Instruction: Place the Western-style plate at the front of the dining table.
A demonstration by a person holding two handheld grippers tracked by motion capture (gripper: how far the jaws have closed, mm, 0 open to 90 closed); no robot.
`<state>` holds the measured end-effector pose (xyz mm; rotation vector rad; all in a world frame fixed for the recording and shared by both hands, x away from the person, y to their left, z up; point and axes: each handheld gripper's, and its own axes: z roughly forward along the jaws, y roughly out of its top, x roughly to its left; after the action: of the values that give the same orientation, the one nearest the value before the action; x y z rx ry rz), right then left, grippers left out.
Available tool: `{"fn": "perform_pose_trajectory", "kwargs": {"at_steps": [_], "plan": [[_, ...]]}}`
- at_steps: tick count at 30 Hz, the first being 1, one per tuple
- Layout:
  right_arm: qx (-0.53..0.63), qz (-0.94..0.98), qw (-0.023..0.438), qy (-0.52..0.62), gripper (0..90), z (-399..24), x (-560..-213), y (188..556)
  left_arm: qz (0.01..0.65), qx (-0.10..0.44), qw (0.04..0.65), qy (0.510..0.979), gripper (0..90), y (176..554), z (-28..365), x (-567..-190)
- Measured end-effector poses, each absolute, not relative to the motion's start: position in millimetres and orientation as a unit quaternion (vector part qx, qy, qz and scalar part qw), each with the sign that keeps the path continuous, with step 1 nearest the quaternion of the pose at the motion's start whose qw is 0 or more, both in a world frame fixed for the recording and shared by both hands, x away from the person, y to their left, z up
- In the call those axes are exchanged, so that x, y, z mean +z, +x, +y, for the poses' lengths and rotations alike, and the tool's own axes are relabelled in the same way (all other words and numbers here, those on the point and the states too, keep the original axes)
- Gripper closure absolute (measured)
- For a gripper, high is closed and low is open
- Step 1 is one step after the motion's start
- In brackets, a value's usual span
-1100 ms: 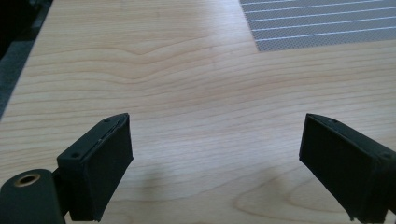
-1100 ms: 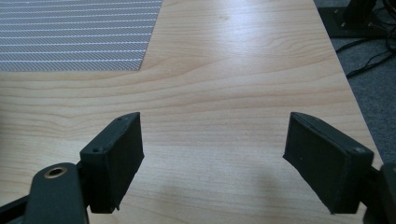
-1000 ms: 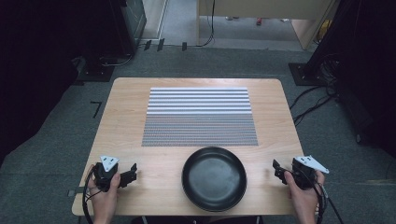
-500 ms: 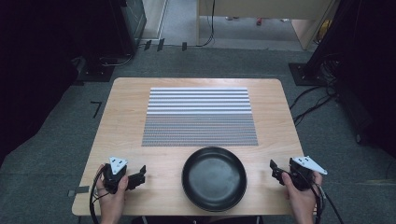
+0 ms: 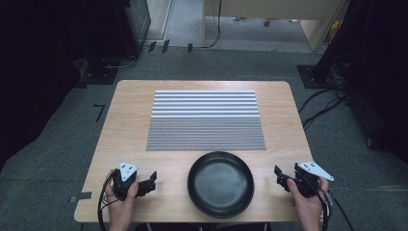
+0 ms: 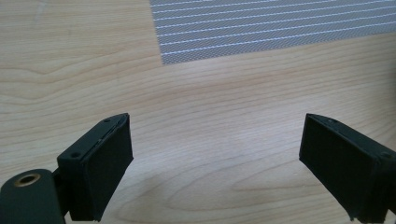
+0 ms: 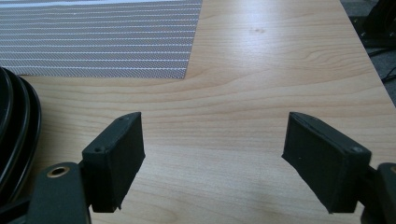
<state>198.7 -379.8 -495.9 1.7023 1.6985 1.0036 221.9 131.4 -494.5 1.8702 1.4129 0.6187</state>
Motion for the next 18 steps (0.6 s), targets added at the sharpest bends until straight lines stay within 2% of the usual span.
{"fn": "perform_pose_trajectory", "kwargs": {"at_steps": [18], "plan": [[0.382, 0.628, 0.261, 0.626, 18.9, -370, -492, 195, 0.530, 0.227, 0.367, 0.730, 9.4, 218, 114, -494]]}}
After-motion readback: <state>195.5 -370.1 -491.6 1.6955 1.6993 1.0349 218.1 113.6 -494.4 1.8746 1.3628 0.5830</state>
